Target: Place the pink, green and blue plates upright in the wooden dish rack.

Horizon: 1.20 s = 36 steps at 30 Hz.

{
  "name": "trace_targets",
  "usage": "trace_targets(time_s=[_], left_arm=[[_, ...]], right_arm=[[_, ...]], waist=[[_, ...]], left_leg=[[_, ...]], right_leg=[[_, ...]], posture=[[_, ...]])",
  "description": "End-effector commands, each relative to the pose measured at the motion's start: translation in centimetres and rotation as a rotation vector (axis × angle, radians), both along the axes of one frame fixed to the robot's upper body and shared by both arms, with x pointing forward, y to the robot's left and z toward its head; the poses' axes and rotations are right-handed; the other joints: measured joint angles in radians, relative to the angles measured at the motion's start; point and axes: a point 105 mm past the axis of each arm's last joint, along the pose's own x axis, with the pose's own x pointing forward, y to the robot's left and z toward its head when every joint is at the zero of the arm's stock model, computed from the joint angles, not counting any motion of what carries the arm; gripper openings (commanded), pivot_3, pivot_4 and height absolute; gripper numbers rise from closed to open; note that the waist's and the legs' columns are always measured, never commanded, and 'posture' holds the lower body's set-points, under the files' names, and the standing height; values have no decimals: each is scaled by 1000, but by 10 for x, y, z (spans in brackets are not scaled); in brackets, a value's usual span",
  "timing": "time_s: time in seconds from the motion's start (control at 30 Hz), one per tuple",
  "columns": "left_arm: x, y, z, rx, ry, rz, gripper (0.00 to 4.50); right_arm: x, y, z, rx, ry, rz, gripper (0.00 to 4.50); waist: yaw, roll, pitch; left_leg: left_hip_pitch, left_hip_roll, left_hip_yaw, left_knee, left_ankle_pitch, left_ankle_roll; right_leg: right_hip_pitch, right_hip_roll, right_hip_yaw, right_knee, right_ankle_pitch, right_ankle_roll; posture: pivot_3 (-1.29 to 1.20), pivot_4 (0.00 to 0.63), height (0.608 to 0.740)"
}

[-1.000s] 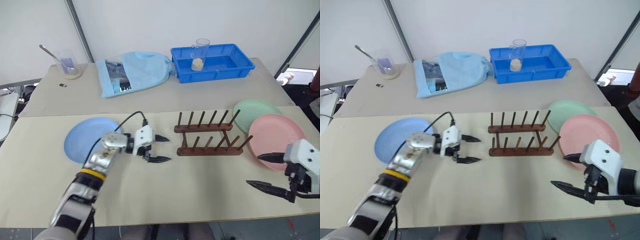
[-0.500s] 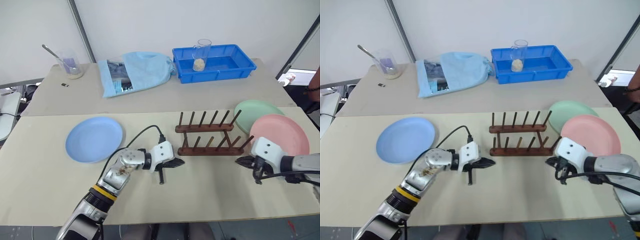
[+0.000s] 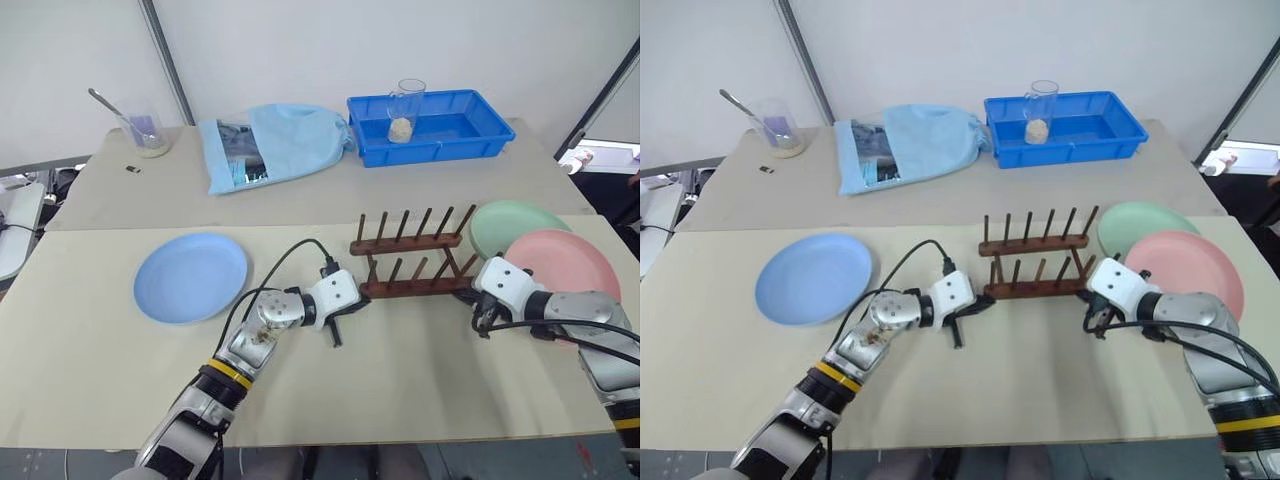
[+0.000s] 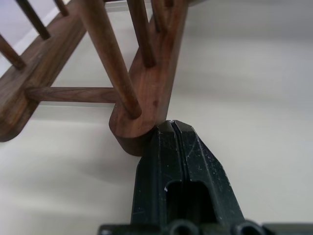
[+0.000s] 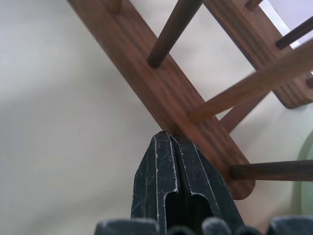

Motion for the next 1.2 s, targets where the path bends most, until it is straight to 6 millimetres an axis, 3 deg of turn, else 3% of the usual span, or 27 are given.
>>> trace_targets(time_s=[0.03, 0.17, 0.3, 0.4, 0.43, 0.57, 0.67, 0.73, 0.8, 0.83, 1.0, 1.2], left_arm=[[11, 5, 1, 8, -26, 46, 0], [13, 6, 1, 5, -30, 48, 0], [0, 7, 7, -42, -10, -7, 0], [-17, 24, 15, -92, 40, -61, 0], [-21, 33, 18, -101, 39, -65, 0], [-42, 61, 40, -137, 46, -122, 1296], [-56, 73, 65, -163, 21, -187, 2659], [-61, 75, 73, -155, 17, -213, 3589], [-66, 75, 81, -154, 5, -241, 4374], [-67, 74, 84, -152, -10, -256, 4500], [-71, 63, 91, -143, -50, -321, 4500], [-65, 56, 92, -137, -74, -346, 4500]], right_arm=[[3, 4, 12, 1, -53, 20, 37], [3, 5, 13, 5, -57, 21, 37], [-3, 8, 15, 25, -37, 43, 37], [-20, 13, 26, 84, 4, 77, 37], [-28, 15, 31, 107, 21, 88, 304], [-51, 18, 57, 174, 3, 84, 1570], [-57, -3, 76, 163, -100, -20, 2557], [-59, -14, 80, 148, -141, -75, 3366], [-60, -20, 72, 138, -150, -129, 4026], [-59, -21, 65, 135, -148, -162, 4359], [-39, -37, 48, 92, -232, -379, 4359], [-36, -44, 26, 25, -226, -504, 4359]], waist=[[0, 0, 0], [-3, 0, 0], [-4, 0, 0], [-7, 1, 0], [-6, 1, 0], [-4, 1, 0], [5, 1, 0], [10, 1, 0], [9, 1, 0], [7, 1, 0], [-5, 1, 0], [0, 1, -1]], left_leg=[[0, 0, 0, 0, 0, 0], [0, 0, 0, 0, 0, 0], [0, 0, 0, 0, 0, 0], [0, 1, 0, -1, 0, 0], [-1, 1, 0, -1, 0, 0], [-3, 1, 0, -1, 0, 0], [-2, 0, 0, 0, -1, 0], [-1, 0, 0, 0, -6, -2], [2, 0, 0, 0, -5, -2], [2, 0, 0, -1, -5, -2], [2, 1, 2, -1, -3, -4], [2, 1, 2, -2, -1, -1]], right_leg=[[0, 0, 0, 0, 0, 0], [0, 0, 0, 0, 0, 0], [0, 0, 0, 0, 0, 0], [-2, 0, 0, 1, 0, 0], [-3, 0, 0, 1, 0, 0], [-5, 1, 0, 1, 0, 0], [-3, 0, 0, -1, 1, -1], [-1, 0, -1, -1, 1, 0], [1, 0, -1, -1, 1, 0], [1, 1, 0, -1, 1, 0], [0, 0, 1, 0, 1, 0], [-1, 0, 1, 0, 2, 0]], posture=[[0, 150, 740], [0, 150, 740], [0, 150, 740], [0, 150, 740], [0, 150, 740], [0, 150, 740], [0, 150, 740], [0, 150, 740], [0, 150, 740], [0, 150, 740], [0, 150, 740], [0, 150, 740]])
